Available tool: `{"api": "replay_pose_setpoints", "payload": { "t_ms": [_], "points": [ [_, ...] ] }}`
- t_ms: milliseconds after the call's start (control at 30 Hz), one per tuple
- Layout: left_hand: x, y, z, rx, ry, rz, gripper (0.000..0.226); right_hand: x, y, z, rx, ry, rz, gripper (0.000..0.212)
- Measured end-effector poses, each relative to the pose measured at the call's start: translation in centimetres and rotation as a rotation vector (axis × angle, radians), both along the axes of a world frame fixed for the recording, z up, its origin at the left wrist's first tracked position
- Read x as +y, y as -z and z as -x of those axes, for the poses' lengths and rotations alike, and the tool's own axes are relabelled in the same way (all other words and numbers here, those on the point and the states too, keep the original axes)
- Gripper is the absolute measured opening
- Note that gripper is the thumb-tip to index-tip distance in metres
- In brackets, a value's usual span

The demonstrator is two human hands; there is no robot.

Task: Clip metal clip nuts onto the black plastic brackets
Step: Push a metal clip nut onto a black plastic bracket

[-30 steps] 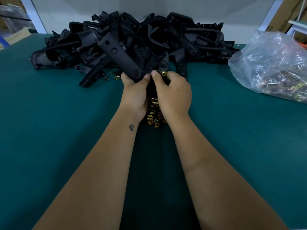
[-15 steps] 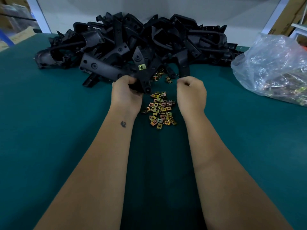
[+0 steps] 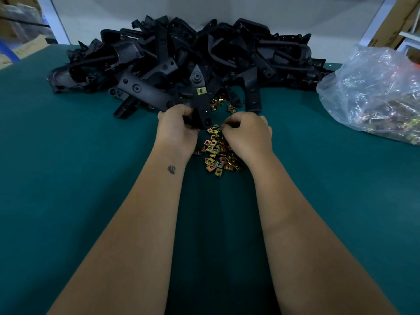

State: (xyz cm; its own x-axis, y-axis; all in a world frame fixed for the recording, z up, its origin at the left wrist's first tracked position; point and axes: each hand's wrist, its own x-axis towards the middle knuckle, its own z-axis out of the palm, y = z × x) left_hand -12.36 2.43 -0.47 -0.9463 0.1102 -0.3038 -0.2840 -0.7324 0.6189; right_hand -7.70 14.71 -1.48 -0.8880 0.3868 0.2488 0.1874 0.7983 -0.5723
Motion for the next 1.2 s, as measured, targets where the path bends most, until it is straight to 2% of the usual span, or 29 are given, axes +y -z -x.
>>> {"api": "replay_pose_setpoints", "payload": {
  "t_ms": [133,200,367,467,500,567,633,733,800,900,1067,1200],
  "points": [
    [0.0,0.0,-0.1,-0.009,-0.004,0.033,0.052,-0.3,-0.1,0.0,-0.022,-0.016,-0.1,0.027],
    [0.1,0.0,-0.2,0.026,-0.04,0.079,0.052,-0.5,-0.2,-0.1,-0.005,-0.044,-0.049,0.027],
    [0.4,0.5,-0.2,0.085,-0.09,0.26,0.074,-0.6,-0.1,0.0,0.058,-0.09,0.121,0.033],
    [0.4,1.0,0.4,0.039,-0.063,0.393,0.061,-0.4,0.0,0.0,0.143,-0.101,0.208,0.033],
    [0.3,1.2,0.4,0.071,-0.086,0.449,0.065,-0.4,0.0,0.1,0.183,-0.09,0.241,0.031],
    [0.0,1.4,-0.1,0.251,-0.148,0.587,0.088,-0.4,-0.3,0.2,0.266,-0.049,0.347,0.026],
    [-0.1,1.2,-0.7,0.421,-0.167,0.651,0.096,-0.4,-0.6,0.2,0.341,-0.018,0.485,0.023],
    [0.0,1.0,-0.9,0.476,-0.163,0.676,0.079,-0.4,-1.0,0.0,0.399,-0.031,0.677,0.025],
    [0.2,0.9,-1.0,0.437,-0.122,0.73,0.065,-0.5,-1.2,-0.1,0.406,-0.05,0.78,0.025],
    [0.3,1.0,-0.7,0.376,-0.051,0.734,0.06,-0.8,-1.3,-0.1,0.427,-0.087,0.864,0.022],
    [0.5,1.1,-0.6,0.352,-0.027,0.724,0.056,-0.7,-1.1,0.1,0.436,-0.077,0.864,0.025],
    [0.5,1.0,-0.3,0.274,-0.055,0.665,0.059,-0.1,-0.6,0.3,0.353,0.017,0.56,0.025]
  ]
}}
